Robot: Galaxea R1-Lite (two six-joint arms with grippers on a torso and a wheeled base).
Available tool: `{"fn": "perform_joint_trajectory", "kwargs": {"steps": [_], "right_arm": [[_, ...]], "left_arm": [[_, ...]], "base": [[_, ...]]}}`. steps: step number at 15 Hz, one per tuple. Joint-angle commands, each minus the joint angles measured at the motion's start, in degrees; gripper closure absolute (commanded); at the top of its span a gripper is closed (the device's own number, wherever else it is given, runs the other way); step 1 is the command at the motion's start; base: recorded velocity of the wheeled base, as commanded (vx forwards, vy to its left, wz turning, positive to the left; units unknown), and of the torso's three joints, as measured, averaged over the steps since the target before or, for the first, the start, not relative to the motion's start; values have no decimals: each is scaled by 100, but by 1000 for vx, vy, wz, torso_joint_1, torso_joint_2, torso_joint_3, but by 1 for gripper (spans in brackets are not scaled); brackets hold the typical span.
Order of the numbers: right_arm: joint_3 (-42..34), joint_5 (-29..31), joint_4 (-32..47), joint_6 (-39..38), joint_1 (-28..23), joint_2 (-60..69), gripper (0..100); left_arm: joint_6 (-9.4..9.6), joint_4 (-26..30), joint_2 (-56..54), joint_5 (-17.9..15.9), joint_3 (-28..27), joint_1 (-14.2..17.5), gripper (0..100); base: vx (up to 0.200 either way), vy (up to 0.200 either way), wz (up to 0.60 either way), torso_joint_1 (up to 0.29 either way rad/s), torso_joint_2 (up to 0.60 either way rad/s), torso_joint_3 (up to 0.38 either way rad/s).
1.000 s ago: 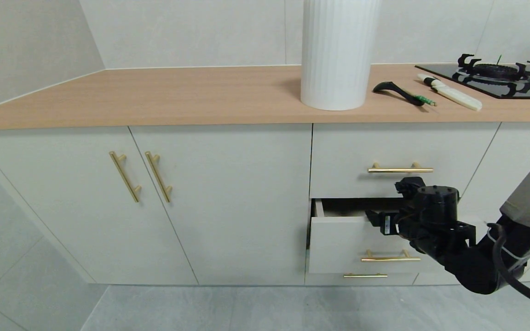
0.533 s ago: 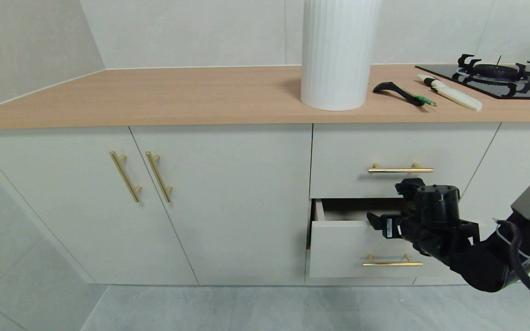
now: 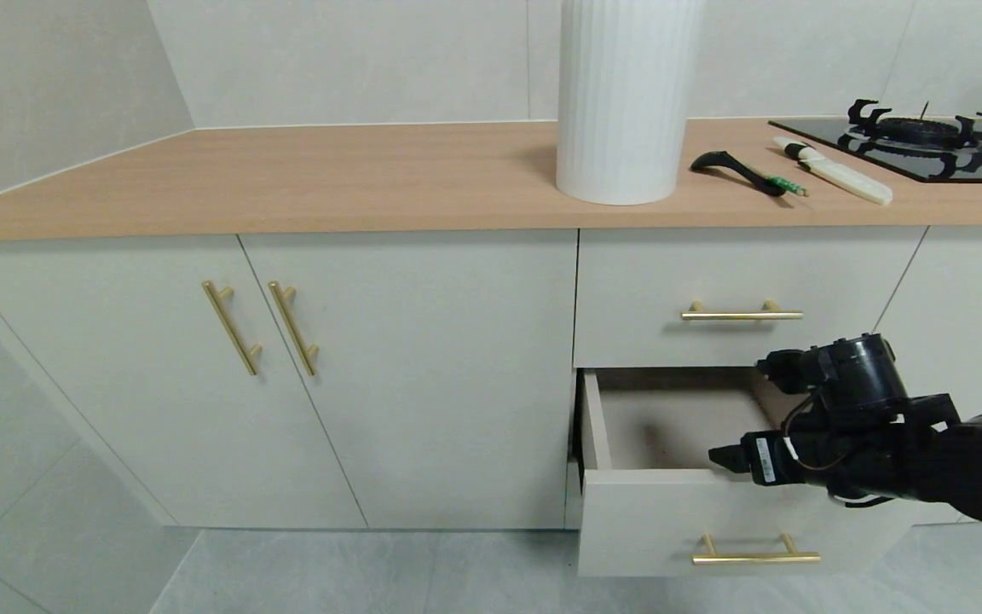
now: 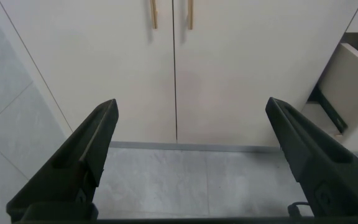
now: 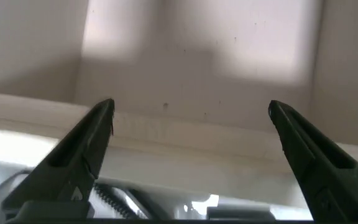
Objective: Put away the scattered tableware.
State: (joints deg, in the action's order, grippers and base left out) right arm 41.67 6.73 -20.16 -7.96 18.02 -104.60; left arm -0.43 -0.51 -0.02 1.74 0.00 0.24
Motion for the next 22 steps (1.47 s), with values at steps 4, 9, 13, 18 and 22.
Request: {"fn": "perform_joint_trajectory", "kwargs": {"steps": [4, 9, 13, 18, 22], "right_arm": [[245, -14, 900, 5, 105, 493, 0], [307, -14, 1489, 40, 220, 458, 0], [588, -14, 2623, 49, 272, 466, 0], [658, -14, 3106, 163, 343, 484, 0], [702, -14, 3677, 392, 387, 475, 0]], "left_arm": [[-1, -2, 2, 1, 0, 2, 0], [-1, -2, 2, 1, 0, 2, 0], [-1, -2, 2, 1, 0, 2, 0], [-1, -2, 2, 1, 0, 2, 0], [-1, -2, 2, 1, 0, 2, 0]], "base": [[0, 0, 0, 0, 0, 0], [0, 0, 0, 0, 0, 0], [0, 0, 0, 0, 0, 0], [0, 0, 0, 0, 0, 0], [0, 0, 0, 0, 0, 0]]}}
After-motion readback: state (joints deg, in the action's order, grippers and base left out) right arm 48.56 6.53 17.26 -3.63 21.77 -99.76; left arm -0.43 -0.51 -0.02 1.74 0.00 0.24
